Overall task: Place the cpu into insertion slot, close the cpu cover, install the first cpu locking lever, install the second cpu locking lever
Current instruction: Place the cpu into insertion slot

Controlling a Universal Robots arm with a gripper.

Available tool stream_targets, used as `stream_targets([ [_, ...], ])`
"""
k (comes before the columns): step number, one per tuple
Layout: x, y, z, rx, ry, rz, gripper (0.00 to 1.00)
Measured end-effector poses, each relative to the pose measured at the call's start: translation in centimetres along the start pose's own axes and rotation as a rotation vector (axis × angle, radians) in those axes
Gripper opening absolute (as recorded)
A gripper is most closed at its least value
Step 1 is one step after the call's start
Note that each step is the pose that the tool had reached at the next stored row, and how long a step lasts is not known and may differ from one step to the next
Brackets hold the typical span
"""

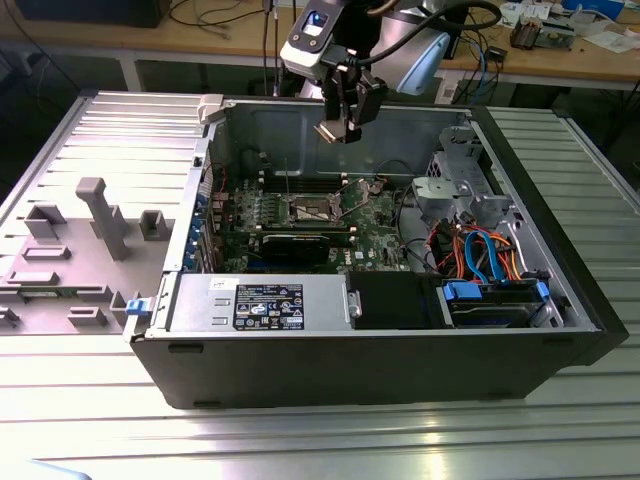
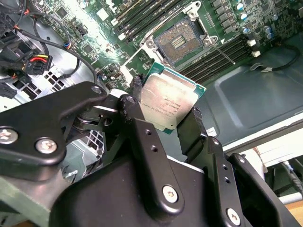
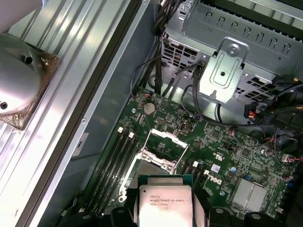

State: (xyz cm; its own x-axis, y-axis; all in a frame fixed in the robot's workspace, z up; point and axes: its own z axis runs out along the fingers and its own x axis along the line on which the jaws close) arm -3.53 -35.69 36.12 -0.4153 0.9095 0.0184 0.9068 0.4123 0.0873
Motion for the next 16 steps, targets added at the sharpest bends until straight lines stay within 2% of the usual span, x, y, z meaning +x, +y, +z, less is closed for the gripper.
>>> stream_targets([
  [6, 0.00, 0.00, 0.01, -0.0010, -0.0045, 0.051, 0.55],
  [9, 0.00, 0.00, 0.01, -0.0010, -0.0051, 0.057, 0.55],
  [10, 0.00, 0.00, 0.01, -0.0023, -0.0110, 0.125, 0.55],
  [13, 0.01, -0.03, 0.01, -0.0027, -0.0128, 0.145, 0.55],
  [16, 0.01, -0.03, 0.01, -0.0027, -0.0129, 0.147, 0.55],
])
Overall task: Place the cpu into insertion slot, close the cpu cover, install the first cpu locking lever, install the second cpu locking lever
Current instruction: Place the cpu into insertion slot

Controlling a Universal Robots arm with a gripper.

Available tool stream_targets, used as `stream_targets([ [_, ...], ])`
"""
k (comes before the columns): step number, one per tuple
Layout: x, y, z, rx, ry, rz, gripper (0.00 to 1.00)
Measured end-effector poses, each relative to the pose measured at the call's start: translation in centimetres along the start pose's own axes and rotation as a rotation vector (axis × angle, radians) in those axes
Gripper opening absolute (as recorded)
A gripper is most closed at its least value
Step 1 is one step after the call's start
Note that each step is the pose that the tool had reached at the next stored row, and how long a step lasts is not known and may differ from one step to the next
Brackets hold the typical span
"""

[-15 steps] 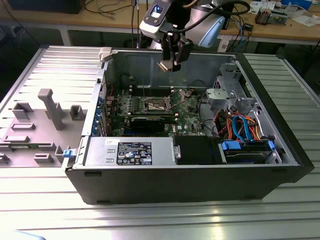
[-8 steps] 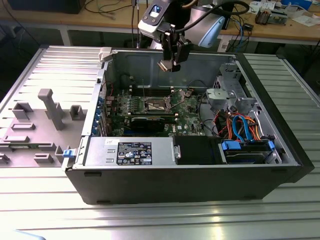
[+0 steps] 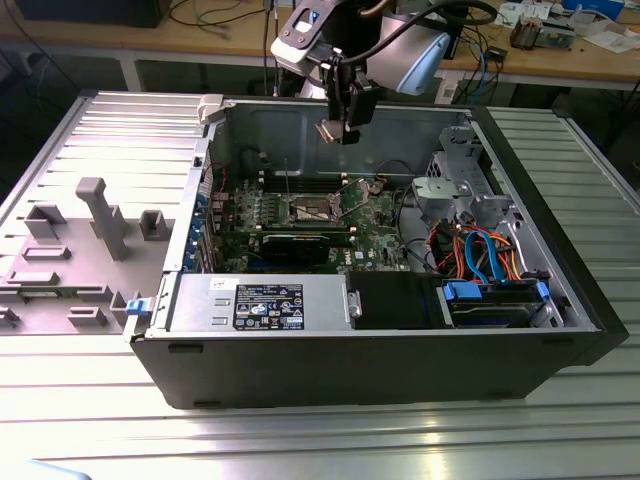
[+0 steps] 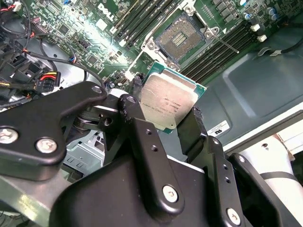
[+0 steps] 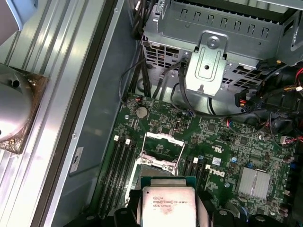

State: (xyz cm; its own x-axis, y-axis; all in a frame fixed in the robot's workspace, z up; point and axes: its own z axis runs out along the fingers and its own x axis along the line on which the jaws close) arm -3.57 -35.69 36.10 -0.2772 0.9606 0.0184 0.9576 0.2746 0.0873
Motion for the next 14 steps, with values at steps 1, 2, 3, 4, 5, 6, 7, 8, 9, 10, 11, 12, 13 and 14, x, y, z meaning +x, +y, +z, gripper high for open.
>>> stream_targets([
  [1, 0.00, 0.00, 0.00, 0.0000, 0.0000, 0.000, 0.55],
  [2, 0.00, 0.00, 0.00, 0.0000, 0.0000, 0.000, 0.55],
  [3, 0.00, 0.00, 0.00, 0.0000, 0.0000, 0.000, 0.55],
  [4, 0.00, 0.00, 0.00, 0.0000, 0.0000, 0.000, 0.55],
  [5, 0.00, 0.00, 0.00, 0.0000, 0.0000, 0.000, 0.55],
  [6, 0.00, 0.00, 0.00, 0.0000, 0.0000, 0.000, 0.55],
  [7, 0.00, 0.00, 0.00, 0.0000, 0.0000, 0.000, 0.55],
  [8, 0.00, 0.00, 0.00, 0.0000, 0.0000, 0.000, 0.55],
  [9, 0.00, 0.00, 0.00, 0.0000, 0.0000, 0.000, 0.55],
  [10, 0.00, 0.00, 0.00, 0.0000, 0.0000, 0.000, 0.55],
  [11, 0.00, 0.00, 0.00, 0.0000, 0.0000, 0.000, 0.55],
  [12, 0.00, 0.00, 0.00, 0.0000, 0.0000, 0.000, 0.55],
  [13, 0.00, 0.00, 0.00, 0.0000, 0.0000, 0.000, 0.55],
  [14, 0.00, 0.00, 0.00, -0.0001, -0.0003, 0.004, 0.55],
])
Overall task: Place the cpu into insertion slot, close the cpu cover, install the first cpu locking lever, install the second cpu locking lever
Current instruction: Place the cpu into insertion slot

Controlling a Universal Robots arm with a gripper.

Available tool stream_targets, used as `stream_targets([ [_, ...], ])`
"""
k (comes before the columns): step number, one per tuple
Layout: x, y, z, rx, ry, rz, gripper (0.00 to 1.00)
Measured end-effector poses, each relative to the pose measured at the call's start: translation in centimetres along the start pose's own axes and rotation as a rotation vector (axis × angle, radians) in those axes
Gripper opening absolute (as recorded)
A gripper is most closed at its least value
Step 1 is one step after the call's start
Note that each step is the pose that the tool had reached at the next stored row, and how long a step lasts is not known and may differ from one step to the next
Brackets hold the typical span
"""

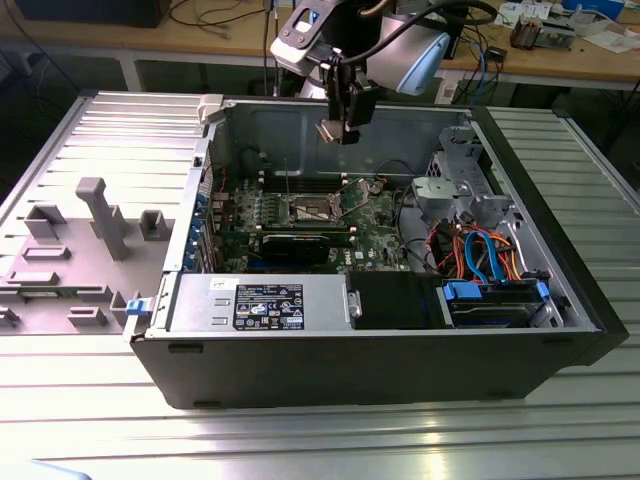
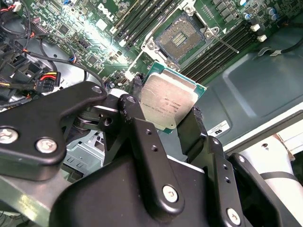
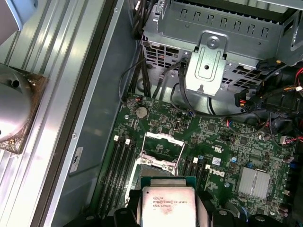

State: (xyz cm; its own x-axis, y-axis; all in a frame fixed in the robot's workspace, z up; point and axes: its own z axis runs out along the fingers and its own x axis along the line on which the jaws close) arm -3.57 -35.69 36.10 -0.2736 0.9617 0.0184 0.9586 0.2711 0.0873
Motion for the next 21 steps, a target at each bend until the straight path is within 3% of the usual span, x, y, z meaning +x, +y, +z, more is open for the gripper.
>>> stream_targets([
  [4, 0.00, -0.01, 0.02, -0.0011, -0.0052, 0.060, 0.55],
  [15, 0.08, -0.29, 0.03, -0.0012, -0.0069, 0.077, 0.55],
  [21, 0.08, -0.33, 0.39, -0.0023, -0.0126, 0.144, 0.55],
])
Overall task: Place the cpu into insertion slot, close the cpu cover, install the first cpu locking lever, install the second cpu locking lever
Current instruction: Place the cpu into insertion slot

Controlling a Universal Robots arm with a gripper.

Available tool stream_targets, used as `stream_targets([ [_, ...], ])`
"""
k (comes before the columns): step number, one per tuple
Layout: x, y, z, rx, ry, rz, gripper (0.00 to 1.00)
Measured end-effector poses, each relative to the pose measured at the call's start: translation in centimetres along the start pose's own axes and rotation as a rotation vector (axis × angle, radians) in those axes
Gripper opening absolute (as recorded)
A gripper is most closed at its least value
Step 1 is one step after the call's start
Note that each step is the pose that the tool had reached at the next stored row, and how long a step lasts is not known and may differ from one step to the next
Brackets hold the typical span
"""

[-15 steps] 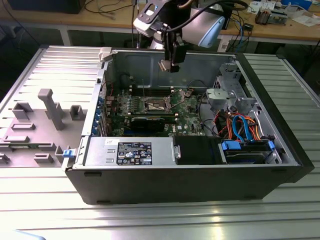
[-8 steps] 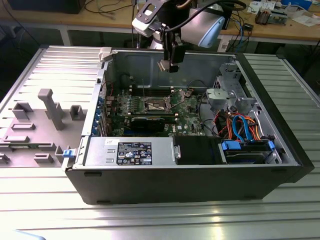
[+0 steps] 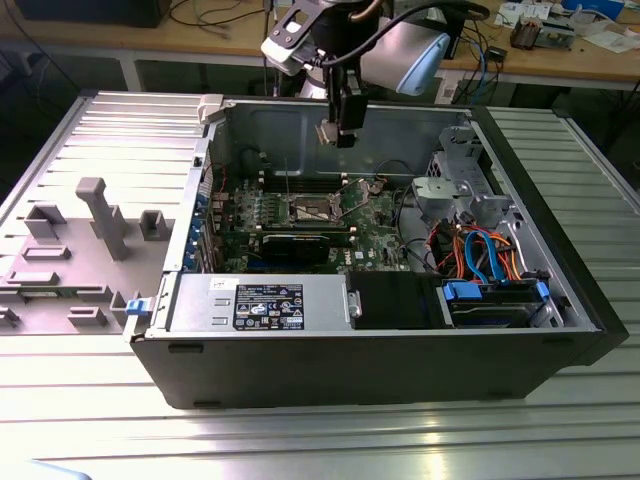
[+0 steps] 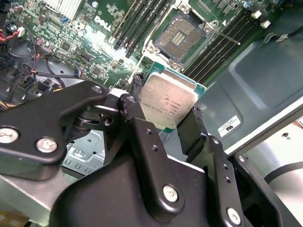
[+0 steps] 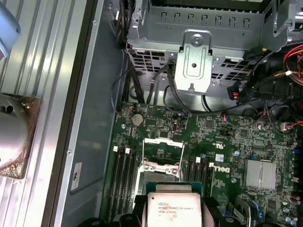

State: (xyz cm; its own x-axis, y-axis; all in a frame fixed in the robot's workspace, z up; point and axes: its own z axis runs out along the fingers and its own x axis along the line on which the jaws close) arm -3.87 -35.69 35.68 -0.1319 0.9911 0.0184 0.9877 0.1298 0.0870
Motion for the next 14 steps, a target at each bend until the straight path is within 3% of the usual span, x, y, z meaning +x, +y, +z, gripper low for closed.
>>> stream_targets([
  [14, 0.00, -0.01, 0.09, 0.0004, -0.0007, 0.008, 0.55],
])
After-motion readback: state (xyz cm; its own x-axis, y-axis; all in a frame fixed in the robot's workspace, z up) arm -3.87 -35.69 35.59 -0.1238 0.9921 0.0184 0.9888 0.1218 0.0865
